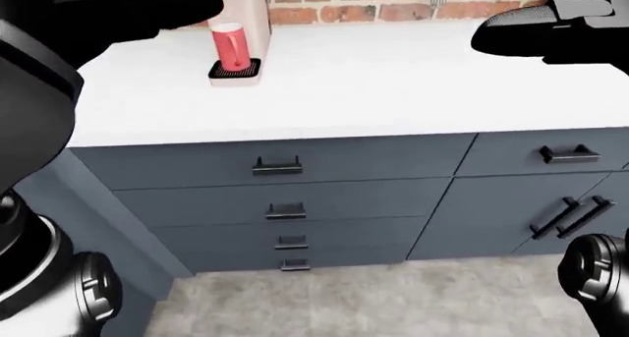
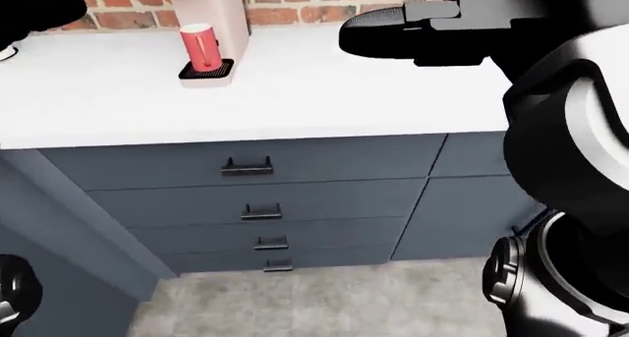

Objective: Press the button on the coffee machine to serve coffee.

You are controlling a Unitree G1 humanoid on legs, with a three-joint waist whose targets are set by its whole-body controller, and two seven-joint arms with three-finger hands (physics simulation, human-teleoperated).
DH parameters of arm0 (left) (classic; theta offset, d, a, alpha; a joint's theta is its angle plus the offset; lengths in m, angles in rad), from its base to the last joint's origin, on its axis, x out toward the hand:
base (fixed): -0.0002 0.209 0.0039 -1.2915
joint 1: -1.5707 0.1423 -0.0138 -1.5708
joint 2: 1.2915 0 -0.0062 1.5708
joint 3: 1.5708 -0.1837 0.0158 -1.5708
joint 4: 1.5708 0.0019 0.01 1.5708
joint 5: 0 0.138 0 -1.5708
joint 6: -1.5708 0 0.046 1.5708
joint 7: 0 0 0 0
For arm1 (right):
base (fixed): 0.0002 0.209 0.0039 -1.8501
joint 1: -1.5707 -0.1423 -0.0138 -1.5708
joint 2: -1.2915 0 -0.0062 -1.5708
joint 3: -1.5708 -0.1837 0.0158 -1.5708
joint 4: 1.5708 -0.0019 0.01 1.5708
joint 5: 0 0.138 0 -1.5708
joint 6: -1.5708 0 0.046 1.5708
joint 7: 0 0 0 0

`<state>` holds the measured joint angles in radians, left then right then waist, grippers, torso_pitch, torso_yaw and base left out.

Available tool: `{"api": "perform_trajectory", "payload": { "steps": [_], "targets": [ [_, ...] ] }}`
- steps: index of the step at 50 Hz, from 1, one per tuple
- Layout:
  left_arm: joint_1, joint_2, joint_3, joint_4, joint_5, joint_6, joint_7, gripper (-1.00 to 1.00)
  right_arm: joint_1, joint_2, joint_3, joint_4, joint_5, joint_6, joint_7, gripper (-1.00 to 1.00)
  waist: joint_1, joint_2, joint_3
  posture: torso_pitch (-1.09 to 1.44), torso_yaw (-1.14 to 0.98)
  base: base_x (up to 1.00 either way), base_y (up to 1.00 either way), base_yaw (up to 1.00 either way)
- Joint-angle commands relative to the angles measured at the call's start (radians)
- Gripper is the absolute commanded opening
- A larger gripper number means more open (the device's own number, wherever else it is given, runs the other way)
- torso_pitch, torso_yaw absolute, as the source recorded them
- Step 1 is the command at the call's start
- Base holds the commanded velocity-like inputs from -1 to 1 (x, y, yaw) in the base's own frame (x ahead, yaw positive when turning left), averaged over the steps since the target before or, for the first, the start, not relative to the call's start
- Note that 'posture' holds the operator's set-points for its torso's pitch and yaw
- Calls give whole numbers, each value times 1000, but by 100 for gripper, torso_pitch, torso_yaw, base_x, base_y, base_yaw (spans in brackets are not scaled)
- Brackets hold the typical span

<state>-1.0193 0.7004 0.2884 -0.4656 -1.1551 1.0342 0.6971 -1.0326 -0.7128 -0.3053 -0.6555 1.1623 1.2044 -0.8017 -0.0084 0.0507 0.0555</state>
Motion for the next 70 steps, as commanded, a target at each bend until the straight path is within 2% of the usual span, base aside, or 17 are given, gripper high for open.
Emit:
{"api": "perform_trajectory", "payload": {
  "steps": [1,3,14,23,27,30,32,35,40,42,43,47,51,56,57,59,70],
  "targets": [
    [-17,9,13,-2,10,-13,2,100,-13,-8,-2,-5,2,-23,1,100,3,14,-48,0,0,30,30,0],
    [-18,8,13,-2,11,-12,2,100,-9,-11,-1,-4,2,-29,3,100,18,-5,10,0,0,29,35,0],
    [-21,9,15,0,16,-9,-1,100,-9,-16,6,-4,8,-35,-1,100,36,-108,4,0,0,29,43,0],
    [-25,9,15,0,14,-6,2,100,-8,-8,11,-7,-3,-34,5,100,15,-77,-6,0,0,27,61,0],
    [-22,8,14,2,23,-11,-5,100,-4,-6,16,-9,-19,-36,19,100,18,75,-23,0,0,13,20,0],
    [-23,7,15,0,24,-8,-4,100,-9,-5,18,-13,-34,-26,26,100,16,34,13,0,0,0,0,0],
    [-28,8,18,-4,12,1,7,100,-10,2,21,-15,-41,-18,29,100,12,16,-46,0,0,-82,44,0],
    [-28,10,18,-5,8,-1,10,100,-12,9,16,-17,-54,-18,37,100,23,-30,39,0,0,-24,7,0],
    [-19,8,12,-1,25,-13,-4,100,-4,15,17,-21,-76,-16,56,100,17,-51,-5,0,0,0,2,0],
    [-17,5,12,-1,31,-15,-9,100,-5,20,14,-23,-79,-12,59,100,20,-117,-22,0,0,0,43,0],
    [-16,5,12,1,35,-16,-13,100,-4,23,16,-23,-84,-14,63,100,24,-103,17,0,0,0,0,0],
    [-25,6,17,-1,25,-8,-5,100,-13,29,10,-25,-85,-5,63,100,16,-46,-18,0,0,0,12,0],
    [-23,4,12,2,35,-13,-11,100,-10,32,14,-25,-94,-6,70,100,21,-117,-6,0,0,14,57,0],
    [-26,7,20,5,33,-8,-7,100,-12,38,12,-29,-104,-1,74,100,8,-18,18,0,0,0,26,0],
    [-25,11,24,9,33,-9,-6,100,-12,39,9,-30,-104,0,73,100,20,-51,22,0,0,0,29,0],
    [-22,11,22,6,32,-12,-4,100,-8,37,6,-30,-108,-3,77,100,15,9,13,0,0,0,0,0],
    [-26,9,17,4,30,-11,-2,100,-3,49,11,-29,-133,-9,93,100,-5,-13,19,0,0,0,0,0]
  ]
}}
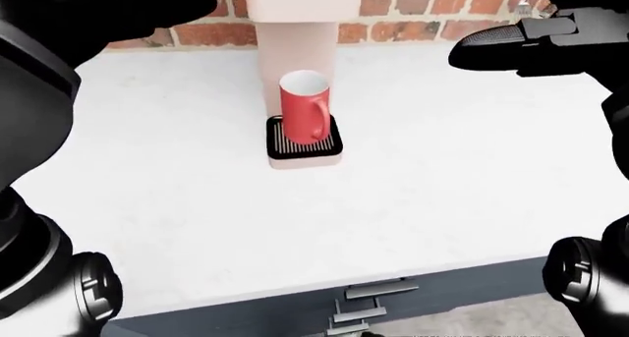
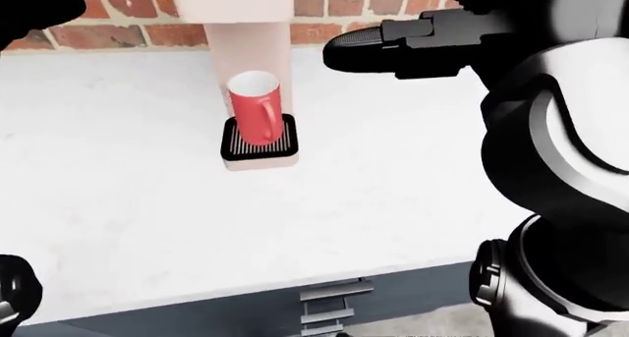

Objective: Press the button on the coffee machine to serve coffee.

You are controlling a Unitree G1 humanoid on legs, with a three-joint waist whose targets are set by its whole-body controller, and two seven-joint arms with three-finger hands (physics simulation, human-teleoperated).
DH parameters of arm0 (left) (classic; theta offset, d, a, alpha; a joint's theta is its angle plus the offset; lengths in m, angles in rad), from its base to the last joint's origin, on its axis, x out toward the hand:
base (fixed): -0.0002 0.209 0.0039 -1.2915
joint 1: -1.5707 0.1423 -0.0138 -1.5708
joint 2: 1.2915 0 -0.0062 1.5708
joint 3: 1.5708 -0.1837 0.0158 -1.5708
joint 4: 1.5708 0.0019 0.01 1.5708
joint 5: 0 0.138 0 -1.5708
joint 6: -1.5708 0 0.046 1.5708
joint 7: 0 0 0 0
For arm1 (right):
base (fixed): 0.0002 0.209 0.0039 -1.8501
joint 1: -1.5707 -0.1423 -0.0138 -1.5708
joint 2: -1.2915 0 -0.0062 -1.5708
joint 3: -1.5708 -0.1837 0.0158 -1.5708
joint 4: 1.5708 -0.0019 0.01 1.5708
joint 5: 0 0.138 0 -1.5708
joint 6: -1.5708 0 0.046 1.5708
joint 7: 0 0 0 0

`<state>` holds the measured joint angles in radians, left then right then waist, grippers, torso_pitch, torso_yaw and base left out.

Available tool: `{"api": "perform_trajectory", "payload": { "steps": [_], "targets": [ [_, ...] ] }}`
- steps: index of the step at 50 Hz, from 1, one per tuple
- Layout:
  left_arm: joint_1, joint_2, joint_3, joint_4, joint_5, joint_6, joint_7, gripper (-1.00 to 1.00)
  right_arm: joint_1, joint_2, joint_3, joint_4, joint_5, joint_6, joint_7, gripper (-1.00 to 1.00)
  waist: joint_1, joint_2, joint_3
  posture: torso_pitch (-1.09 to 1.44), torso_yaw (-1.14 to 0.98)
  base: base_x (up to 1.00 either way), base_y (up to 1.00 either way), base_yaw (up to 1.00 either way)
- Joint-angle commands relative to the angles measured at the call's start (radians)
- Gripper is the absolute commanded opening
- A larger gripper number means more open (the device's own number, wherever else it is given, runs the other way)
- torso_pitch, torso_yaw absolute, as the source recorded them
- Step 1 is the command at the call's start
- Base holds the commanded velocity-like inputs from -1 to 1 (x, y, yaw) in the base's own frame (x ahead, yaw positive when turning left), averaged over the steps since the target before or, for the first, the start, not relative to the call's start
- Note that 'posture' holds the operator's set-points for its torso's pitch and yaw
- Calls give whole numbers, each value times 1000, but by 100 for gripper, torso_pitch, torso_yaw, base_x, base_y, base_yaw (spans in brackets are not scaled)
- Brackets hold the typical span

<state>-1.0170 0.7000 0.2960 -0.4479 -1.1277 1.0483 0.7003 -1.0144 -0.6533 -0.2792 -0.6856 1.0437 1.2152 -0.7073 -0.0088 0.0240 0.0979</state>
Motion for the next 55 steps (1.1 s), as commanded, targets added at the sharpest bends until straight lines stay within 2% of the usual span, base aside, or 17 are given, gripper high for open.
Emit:
{"api": "perform_trajectory", "payload": {
  "steps": [1,10,13,15,19,20,22,23,25,27,30,33,35,37,38,39,55],
  "targets": [
    [-31,10,11,-15,-3,-20,0,100,-20,-10,-14,0,-17,-19,2,100,-4,13,-23,0,0,0,0,0],
    [-31,6,6,-14,4,-21,-3,100,-25,-4,-20,1,-24,-11,7,100,4,-4,-17,0,0,0,0,0],
    [-30,4,5,-12,9,-23,-7,100,-17,-2,-17,4,-36,-21,16,100,14,-24,-20,0,0,0,0,0],
    [-28,4,6,-12,12,-24,-11,100,-18,1,-17,4,-38,-20,16,100,24,-55,-28,0,0,0,0,0],
    [-28,2,8,-12,14,-21,-11,100,-14,8,-15,2,-47,-29,25,100,28,-35,-37,0,0,0,0,0],
    [-28,1,9,-13,12,-19,-9,100,-13,9,-13,0,-49,-28,28,100,24,-32,-64,0,0,9,0,0],
    [-26,1,8,-13,14,-22,-11,100,-14,10,-11,-3,-53,-25,33,100,21,-25,-44,0,0,18,0,0],
    [-26,1,8,-13,15,-22,-11,100,-12,11,-5,-4,-59,-19,35,100,22,-27,-12,0,0,0,0,0],
    [-27,1,10,-14,12,-20,-8,100,-15,19,-3,-6,-65,-10,40,100,14,-22,-39,0,0,0,0,0],
    [-28,3,12,-17,6,-17,-3,100,-14,24,-9,-13,-72,-13,45,100,7,-3,-40,0,0,0,0,0],
    [-27,6,13,-17,3,-19,-2,100,-11,22,-5,-13,-91,-4,59,100,24,-6,-51,0,0,0,0,60],
    [-27,9,12,-14,2,-22,-2,100,-16,30,-12,-18,-105,-5,64,100,2,-5,-34,0,0,0,0,50],
    [-28,10,12,-14,-1,-20,1,100,-14,29,-9,-19,-109,7,70,100,39,1,-60,0,0,0,0,50],
    [-29,11,12,-13,-2,-21,2,100,-15,29,-8,-22,-118,9,76,100,35,-8,-51,0,0,0,0,98],
    [-28,11,10,-13,0,-24,0,100,-14,30,-11,-21,-123,8,79,100,6,-17,-29,0,0,0,0,0],
    [-26,10,9,-12,4,-27,-3,100,-16,32,-12,-19,-125,13,81,100,19,-27,-35,0,0,0,0,0],
    [7,-39,4,8,79,-43,-54,100,-28,49,-28,-21,-163,39,95,100,6,-8,-43,0,0,0,0,0]
  ]
}}
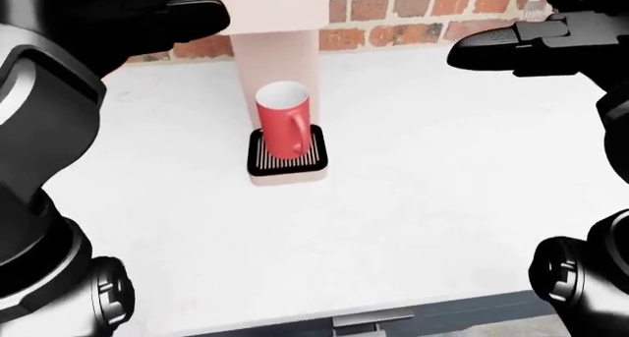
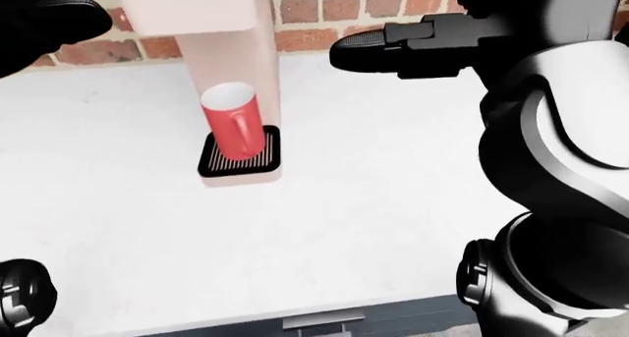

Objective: Press the button on the coffee machine to serve coffee.

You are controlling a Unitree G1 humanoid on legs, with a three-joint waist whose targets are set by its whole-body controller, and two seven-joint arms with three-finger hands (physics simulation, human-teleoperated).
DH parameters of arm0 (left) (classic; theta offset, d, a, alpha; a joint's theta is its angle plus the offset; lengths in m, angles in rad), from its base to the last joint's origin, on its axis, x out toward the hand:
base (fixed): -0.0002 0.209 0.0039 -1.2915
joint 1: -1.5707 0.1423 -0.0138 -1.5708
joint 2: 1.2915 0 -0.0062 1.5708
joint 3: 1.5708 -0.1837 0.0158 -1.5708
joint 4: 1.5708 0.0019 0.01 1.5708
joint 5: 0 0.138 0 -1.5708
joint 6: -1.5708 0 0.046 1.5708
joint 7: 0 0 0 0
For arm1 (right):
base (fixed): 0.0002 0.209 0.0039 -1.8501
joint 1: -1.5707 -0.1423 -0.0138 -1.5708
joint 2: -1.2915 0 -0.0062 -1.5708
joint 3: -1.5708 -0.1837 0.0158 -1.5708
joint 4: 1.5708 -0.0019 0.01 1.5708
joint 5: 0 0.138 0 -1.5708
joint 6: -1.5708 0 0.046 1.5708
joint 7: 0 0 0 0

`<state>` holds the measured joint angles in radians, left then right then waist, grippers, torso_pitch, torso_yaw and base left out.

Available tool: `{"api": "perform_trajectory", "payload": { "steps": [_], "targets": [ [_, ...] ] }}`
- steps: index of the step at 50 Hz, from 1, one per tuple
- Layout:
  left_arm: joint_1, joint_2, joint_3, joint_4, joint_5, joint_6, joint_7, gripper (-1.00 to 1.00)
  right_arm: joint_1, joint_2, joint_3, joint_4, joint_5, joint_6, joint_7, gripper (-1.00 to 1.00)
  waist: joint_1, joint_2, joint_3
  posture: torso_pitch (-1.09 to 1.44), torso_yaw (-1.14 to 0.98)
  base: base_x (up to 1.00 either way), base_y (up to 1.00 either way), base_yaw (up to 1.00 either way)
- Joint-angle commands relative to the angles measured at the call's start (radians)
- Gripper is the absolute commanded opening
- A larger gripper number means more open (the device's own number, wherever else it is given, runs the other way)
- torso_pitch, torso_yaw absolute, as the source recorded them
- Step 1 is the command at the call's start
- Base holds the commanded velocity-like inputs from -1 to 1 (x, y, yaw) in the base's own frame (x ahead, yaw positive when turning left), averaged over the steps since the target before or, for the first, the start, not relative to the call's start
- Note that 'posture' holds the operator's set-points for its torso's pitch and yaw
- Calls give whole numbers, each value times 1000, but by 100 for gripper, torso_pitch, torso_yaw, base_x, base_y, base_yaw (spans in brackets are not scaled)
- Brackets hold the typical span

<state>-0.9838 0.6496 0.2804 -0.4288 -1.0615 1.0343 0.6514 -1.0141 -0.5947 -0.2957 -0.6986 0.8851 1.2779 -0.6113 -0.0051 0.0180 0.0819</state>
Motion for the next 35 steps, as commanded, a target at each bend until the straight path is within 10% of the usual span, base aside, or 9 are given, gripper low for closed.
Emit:
{"api": "perform_trajectory", "payload": {
  "steps": [1,35],
  "targets": [
    [-26,9,19,-9,16,-26,-4,100,-29,-9,-15,-9,-2,-22,-2,100,1,-2,-27,0,0,0,0,0],
    [-20,-4,23,13,30,-35,-15,100,-20,-3,-6,-3,-2,-42,-4,100,11,-17,-131,-19,0,0,0,0]
  ]
}}
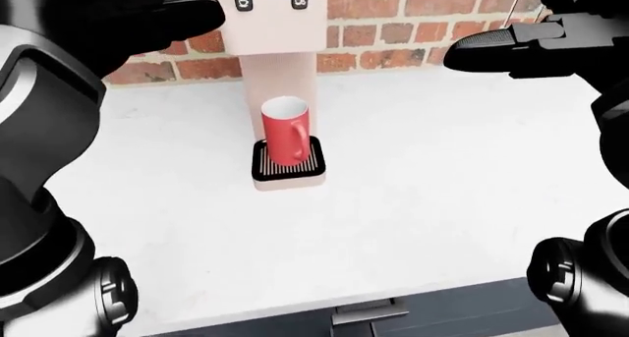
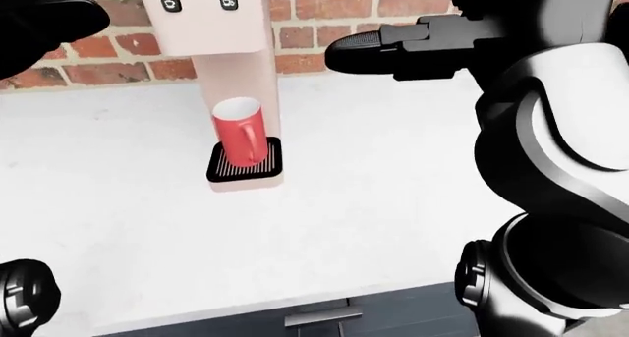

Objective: Press the button on the coffee machine to serve coffee.

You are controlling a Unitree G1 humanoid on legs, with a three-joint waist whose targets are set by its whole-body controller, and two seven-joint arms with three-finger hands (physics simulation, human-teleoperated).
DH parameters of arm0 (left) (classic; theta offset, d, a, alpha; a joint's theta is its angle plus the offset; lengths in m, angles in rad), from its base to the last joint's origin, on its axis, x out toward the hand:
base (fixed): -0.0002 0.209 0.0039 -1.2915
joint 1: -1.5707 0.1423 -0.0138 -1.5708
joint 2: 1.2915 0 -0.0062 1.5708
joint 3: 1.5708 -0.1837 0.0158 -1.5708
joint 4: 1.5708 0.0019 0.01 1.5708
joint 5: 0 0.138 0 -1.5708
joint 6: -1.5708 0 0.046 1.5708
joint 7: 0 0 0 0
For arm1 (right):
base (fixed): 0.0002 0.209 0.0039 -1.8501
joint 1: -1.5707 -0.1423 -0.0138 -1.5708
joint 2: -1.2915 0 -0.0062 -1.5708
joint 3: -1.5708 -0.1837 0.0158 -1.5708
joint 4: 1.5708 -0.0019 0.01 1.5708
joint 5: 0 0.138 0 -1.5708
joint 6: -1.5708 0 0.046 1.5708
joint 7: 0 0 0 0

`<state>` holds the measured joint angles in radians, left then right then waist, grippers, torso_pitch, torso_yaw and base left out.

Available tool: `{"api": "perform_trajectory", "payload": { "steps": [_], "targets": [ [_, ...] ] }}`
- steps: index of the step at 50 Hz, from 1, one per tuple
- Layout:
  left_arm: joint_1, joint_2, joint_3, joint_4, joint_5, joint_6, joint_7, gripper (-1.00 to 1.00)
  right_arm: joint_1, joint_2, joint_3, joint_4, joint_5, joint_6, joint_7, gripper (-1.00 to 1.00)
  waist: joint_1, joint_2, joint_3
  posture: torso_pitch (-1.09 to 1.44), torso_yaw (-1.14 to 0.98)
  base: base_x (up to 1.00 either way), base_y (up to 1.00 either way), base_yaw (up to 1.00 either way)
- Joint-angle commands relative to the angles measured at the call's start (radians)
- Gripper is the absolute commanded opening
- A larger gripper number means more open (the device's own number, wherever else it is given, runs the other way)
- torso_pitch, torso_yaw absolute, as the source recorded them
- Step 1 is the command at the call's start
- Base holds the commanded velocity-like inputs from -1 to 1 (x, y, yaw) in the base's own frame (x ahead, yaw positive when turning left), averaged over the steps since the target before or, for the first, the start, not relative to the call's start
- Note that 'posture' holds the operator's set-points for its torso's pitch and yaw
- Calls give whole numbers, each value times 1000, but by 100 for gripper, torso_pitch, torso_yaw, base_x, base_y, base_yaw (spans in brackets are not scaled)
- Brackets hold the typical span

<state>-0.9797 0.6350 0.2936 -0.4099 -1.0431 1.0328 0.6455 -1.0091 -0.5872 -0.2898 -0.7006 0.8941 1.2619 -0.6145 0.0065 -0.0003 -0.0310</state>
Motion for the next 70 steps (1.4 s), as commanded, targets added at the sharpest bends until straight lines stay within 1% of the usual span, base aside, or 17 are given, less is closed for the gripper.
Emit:
{"api": "perform_trajectory", "payload": {
  "steps": [1,3,14,19,23,29,38,44,53,61,64,67,70],
  "targets": [
    [-27,10,11,-7,9,-30,-7,100,-26,-9,-12,-1,-11,-26,0,100,0,1,-20,-19,0,0,0,0],
    [-26,10,10,-7,9,-30,-8,100,-21,-9,-10,-2,-15,-29,2,100,1,1,-28,-21,0,0,0,0],
    [-22,7,9,-8,14,-37,-13,100,-20,-7,-13,-1,-12,-33,3,100,3,0,-86,-30,0,0,0,0],
    [-28,6,14,-11,7,-30,-5,100,-26,-6,-15,-2,-5,-28,-3,100,4,0,-120,-34,0,0,0,0],
    [-21,7,11,-11,12,-36,-14,100,-22,-7,-13,-2,-4,-33,-3,100,5,0,-142,-36,0,0,0,0],
    [-26,6,11,-12,8,-34,-7,100,-19,-6,-8,-1,-7,-39,-2,100,8,-1,-188,-42,0,0,0,0],
    [-18,3,8,-4,29,-46,-21,100,-14,6,0,0,-22,-45,6,100,13,-2,-243,-47,0,0,0,0],
    [-22,0,9,-2,33,-38,-21,100,-15,11,-3,-2,-26,-39,8,100,15,-4,-259,-49,0,0,0,0],
    [-20,0,12,-3,34,-46,-24,100,-15,20,1,-5,-34,-38,12,100,18,-5,-292,-58,0,0,0,0],
    [-28,0,10,1,31,-44,-20,100,-16,27,4,-3,-43,-45,21,100,21,-5,-315,-63,0,0,0,0],
    [-23,-3,6,1,40,-53,-27,100,-28,42,7,-6,-37,-39,14,100,21,-5,-320,-63,0,0,0,0],
    [-22,-6,7,-1,43,-52,-29,100,-60,61,5,-18,0,-17,-13,100,22,-3,-324,-63,0,0,0,0],
    [-25,-5,10,2,45,-51,-29,100,-81,77,17,-27,33,-8,-44,100,23,-2,-324,-63,0,0,0,0]
  ]
}}
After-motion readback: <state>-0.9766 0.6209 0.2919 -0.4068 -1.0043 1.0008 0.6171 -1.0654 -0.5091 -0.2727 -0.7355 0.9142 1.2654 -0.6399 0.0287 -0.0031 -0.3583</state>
